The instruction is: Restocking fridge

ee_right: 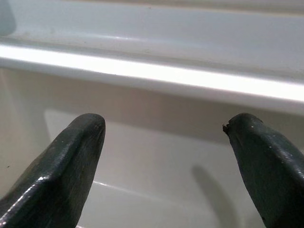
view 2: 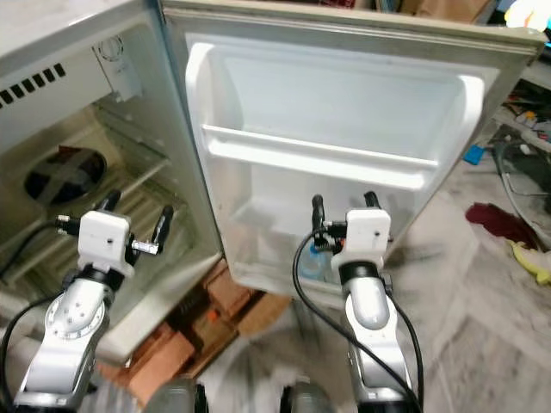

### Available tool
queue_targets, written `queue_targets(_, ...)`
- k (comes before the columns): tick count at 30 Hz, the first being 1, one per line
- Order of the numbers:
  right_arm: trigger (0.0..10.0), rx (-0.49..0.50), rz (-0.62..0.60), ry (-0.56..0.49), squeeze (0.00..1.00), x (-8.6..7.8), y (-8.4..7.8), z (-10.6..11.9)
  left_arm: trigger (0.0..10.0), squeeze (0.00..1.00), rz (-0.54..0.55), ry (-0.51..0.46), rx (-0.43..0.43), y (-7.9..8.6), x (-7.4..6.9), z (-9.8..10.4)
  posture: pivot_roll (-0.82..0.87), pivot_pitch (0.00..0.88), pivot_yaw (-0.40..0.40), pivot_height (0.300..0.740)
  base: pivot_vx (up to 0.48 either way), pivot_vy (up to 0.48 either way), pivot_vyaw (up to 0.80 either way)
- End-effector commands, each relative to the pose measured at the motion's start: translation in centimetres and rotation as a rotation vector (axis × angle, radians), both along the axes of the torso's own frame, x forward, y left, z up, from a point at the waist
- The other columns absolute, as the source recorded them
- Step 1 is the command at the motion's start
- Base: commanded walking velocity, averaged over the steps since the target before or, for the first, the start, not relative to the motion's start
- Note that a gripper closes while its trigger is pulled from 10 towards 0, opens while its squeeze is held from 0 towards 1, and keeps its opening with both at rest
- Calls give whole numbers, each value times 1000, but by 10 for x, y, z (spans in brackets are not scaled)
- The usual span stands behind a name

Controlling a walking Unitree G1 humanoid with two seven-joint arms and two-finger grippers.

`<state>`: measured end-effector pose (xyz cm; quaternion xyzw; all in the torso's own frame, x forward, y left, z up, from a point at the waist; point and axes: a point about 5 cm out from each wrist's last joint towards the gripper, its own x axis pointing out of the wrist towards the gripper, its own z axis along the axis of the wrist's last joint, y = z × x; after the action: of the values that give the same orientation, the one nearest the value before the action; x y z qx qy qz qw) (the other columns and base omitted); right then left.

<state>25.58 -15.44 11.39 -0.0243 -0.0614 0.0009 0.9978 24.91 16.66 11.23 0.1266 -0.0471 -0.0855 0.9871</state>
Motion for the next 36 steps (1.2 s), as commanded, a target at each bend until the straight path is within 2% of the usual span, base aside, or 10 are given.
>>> queue_targets(1,10000,-6,-5,9,0,-4,-3,0,10000,0,-11,19,11,-1,-2,-2,-13,82,-19,740,0,0,0)
queue_targets(6,10000,-24,16,13,0,-7,1,0,10000,0,3,27,44,1,-6,-2,-17,93,-23,740,0,0,0)
queue_targets(11,10000,-15,16,2,0,-8,-3,2,10000,0,14,30,42,2,-7,-2,-12,98,-26,740,0,0,0)
queue_targets(16,10000,0,22,44,0,-4,-4,-2,10000,0,26,43,42,3,-8,-3,-12,99,-26,740,0,0,0)
queue_targets(21,10000,-59,18,35,0,-5,-1,-1,10000,0,20,42,48,3,-7,-1,-12,105,-25,740,-195,-277,0)
queue_targets(27,10000,-9,34,45,0,-4,1,-1,10000,0,22,40,51,3,-7,0,-11,105,-23,740,0,-341,0)
queue_targets(36,10000,-9,49,66,0,-2,4,-3,10000,0,21,42,53,3,-6,0,-9,105,-24,740,0,-354,0)
